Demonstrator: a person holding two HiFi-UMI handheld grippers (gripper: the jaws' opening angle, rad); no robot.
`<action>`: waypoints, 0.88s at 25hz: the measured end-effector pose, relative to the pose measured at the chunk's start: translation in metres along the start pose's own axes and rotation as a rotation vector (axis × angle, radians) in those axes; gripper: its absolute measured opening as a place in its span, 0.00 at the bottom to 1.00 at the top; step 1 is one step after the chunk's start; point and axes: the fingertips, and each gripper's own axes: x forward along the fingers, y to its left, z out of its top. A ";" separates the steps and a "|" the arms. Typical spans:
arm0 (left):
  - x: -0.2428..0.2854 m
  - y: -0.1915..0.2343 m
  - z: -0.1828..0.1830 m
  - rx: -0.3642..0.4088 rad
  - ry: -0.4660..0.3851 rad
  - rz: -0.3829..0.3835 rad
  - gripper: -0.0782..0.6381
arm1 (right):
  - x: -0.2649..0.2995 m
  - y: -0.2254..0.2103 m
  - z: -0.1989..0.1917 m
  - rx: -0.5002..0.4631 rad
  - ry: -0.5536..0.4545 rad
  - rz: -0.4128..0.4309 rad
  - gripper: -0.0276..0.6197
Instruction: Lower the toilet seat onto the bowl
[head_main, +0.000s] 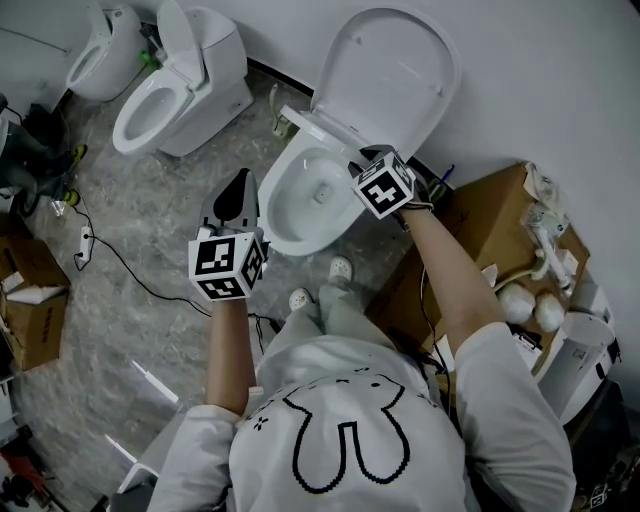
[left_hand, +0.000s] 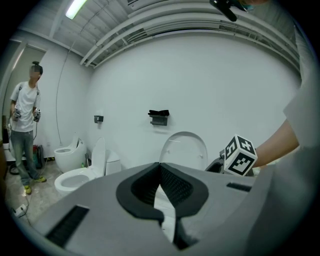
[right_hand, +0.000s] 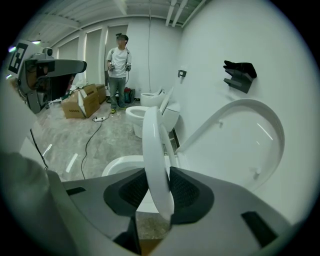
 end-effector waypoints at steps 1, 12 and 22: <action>-0.001 0.001 -0.002 -0.002 0.002 0.000 0.12 | 0.000 0.003 -0.001 0.000 0.003 0.001 0.27; -0.013 0.013 -0.023 -0.002 0.032 -0.021 0.12 | 0.010 0.036 -0.007 0.011 0.021 -0.006 0.28; -0.019 0.020 -0.039 -0.009 0.046 -0.043 0.12 | 0.019 0.063 -0.015 0.011 0.032 -0.012 0.30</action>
